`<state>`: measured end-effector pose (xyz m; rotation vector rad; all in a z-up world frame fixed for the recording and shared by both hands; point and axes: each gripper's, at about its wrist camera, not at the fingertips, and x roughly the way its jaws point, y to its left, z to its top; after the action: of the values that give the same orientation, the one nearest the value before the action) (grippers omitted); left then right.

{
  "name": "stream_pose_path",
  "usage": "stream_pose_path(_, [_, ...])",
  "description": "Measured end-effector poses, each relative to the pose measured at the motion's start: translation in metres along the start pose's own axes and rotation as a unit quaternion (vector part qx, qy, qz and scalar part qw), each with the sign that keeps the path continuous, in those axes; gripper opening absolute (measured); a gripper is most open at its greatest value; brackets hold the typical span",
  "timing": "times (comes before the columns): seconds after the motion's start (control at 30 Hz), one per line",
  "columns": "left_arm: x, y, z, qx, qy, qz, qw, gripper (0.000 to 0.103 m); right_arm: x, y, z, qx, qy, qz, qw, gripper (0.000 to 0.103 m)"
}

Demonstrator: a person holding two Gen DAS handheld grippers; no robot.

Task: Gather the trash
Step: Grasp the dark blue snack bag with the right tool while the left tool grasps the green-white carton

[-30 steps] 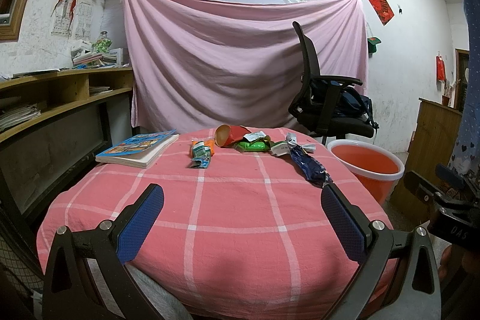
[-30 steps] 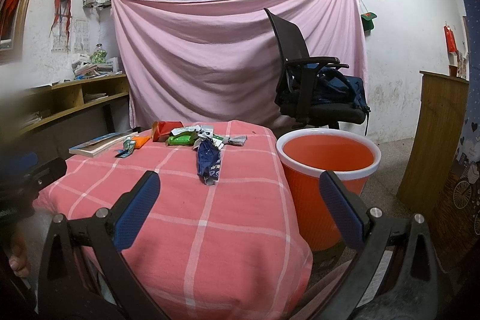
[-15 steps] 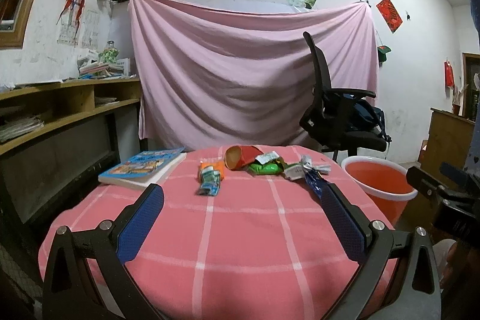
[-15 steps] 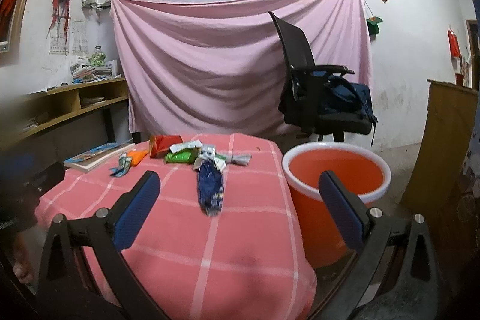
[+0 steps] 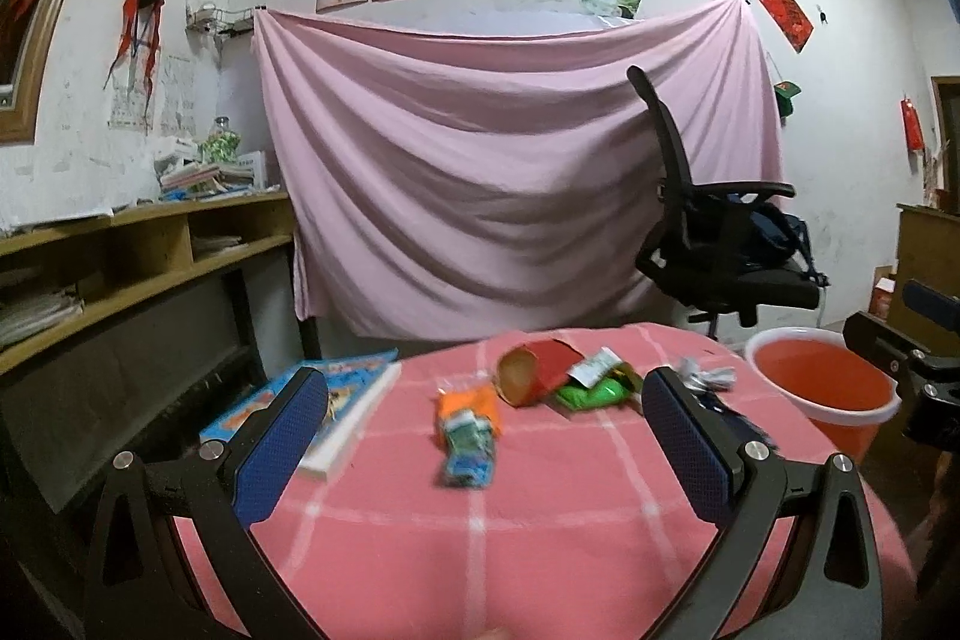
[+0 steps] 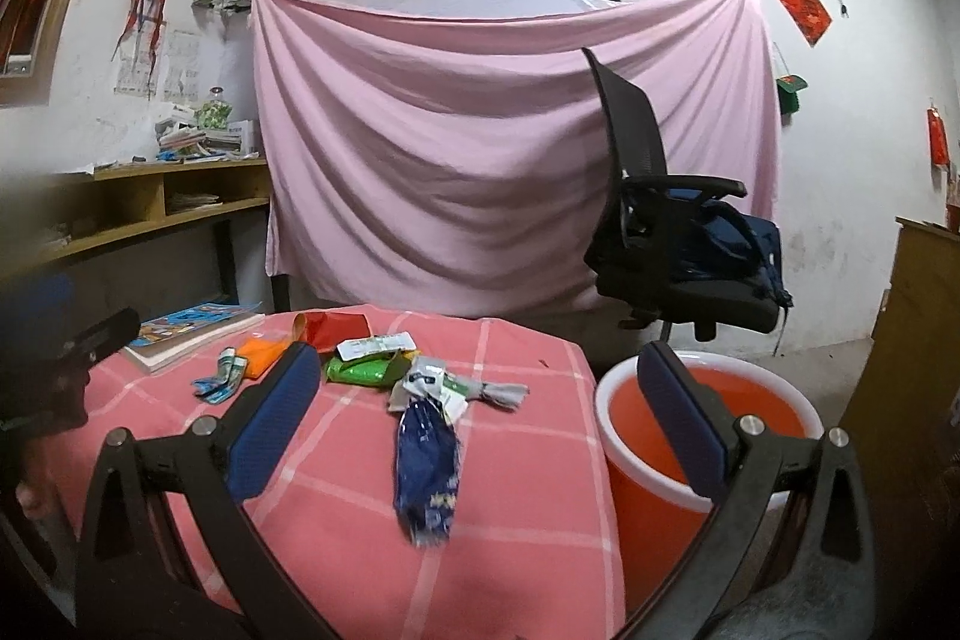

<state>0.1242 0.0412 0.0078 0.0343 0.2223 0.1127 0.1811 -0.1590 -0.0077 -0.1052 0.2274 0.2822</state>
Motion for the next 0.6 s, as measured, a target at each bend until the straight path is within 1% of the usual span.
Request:
stream_pose_path(0.1, [0.016,0.004,0.004,0.008,-0.008,0.008,0.9999,0.102,0.016,0.004,0.002,-0.004,0.004,0.005,1.000,0.103])
stream_pose_path(0.2, [0.031,0.005,0.004,0.018,-0.014,0.008,0.9997,0.102,0.033,0.006,0.004,-0.007,0.013,0.010,1.000,0.103])
stream_pose_path(0.27, [0.042,0.007,0.004,0.026,-0.009,0.005,0.9996,0.102,0.043,0.007,0.004,-0.011,0.025,0.011,1.000,0.103])
stream_pose_path(0.3, [0.046,0.008,0.002,0.027,-0.002,0.002,0.9996,0.102,0.053,0.009,0.005,-0.016,0.042,0.012,0.999,0.103])
stream_pose_path(0.37, [0.059,0.009,0.000,0.032,0.022,0.003,0.9992,0.102,0.067,0.011,0.003,-0.020,0.068,0.013,0.997,0.103])
stream_pose_path(0.47, [0.085,0.009,-0.005,0.035,0.077,0.014,0.9963,0.102,0.093,0.011,-0.003,-0.010,0.130,0.023,0.991,0.103])
stream_pose_path(0.53, [0.097,0.010,-0.010,0.031,0.106,0.013,0.9938,0.102,0.106,0.009,-0.009,-0.004,0.165,0.031,0.986,0.095])
stream_pose_path(0.6, [0.107,0.012,-0.015,0.024,0.131,0.010,0.9911,0.102,0.114,0.010,-0.015,-0.004,0.187,0.038,0.982,0.091])
